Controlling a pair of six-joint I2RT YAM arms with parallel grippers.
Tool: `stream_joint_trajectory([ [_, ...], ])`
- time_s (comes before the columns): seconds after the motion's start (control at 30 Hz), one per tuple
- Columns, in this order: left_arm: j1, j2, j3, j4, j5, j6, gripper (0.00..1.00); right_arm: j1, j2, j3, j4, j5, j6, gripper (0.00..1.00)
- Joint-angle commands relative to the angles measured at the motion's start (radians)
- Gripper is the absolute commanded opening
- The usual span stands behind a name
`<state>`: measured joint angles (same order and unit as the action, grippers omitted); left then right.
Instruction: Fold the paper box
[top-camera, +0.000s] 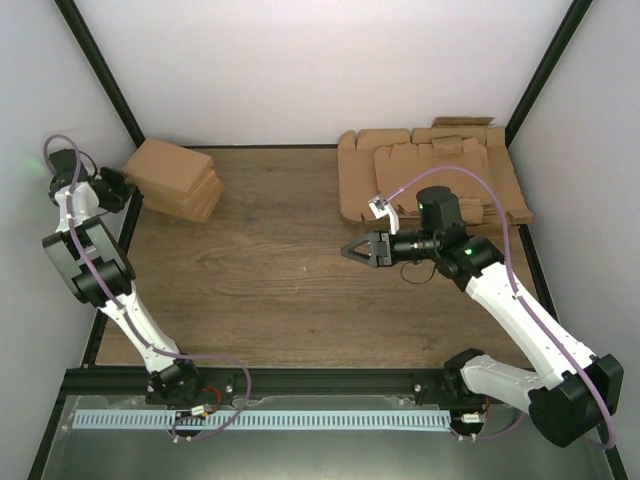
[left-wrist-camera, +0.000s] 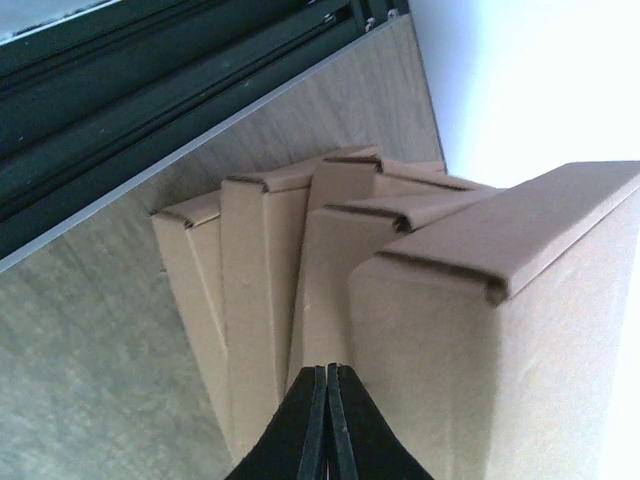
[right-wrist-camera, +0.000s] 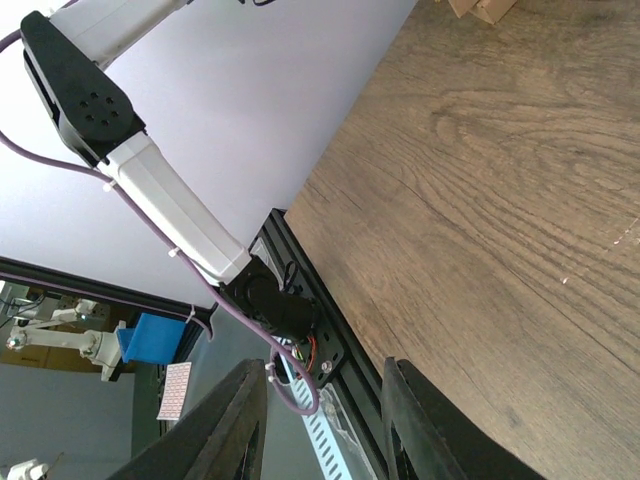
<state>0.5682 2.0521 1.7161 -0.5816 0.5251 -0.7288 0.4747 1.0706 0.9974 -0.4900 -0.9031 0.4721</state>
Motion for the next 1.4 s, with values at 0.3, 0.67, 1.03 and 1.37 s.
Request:
stream_joint_trajectory([
  [0.3,-0.080,-0.337,-0.558,0.192,-0.096,-0.139,0.04,0.004,0.047,0.006,0.054,0.001,0.011,0.35],
  [0.67,-0.231,-0.288,-0.646,0.361,-0.160,-0.298,0.04,0.004,0.036,0.006,0.038,0.008,0.003,0.35],
  [1.03,-0.248,-0.237,-0.638,0.429,-0.154,-0.359,0.04,0.004,0.034,0.010,0.026,0.007,-0.005,0.35],
  [1.37,-0.292,-0.180,-0.608,0.452,-0.153,-0.395,0.04,0.004,0.022,0.009,0.015,0.012,-0.004,0.35],
])
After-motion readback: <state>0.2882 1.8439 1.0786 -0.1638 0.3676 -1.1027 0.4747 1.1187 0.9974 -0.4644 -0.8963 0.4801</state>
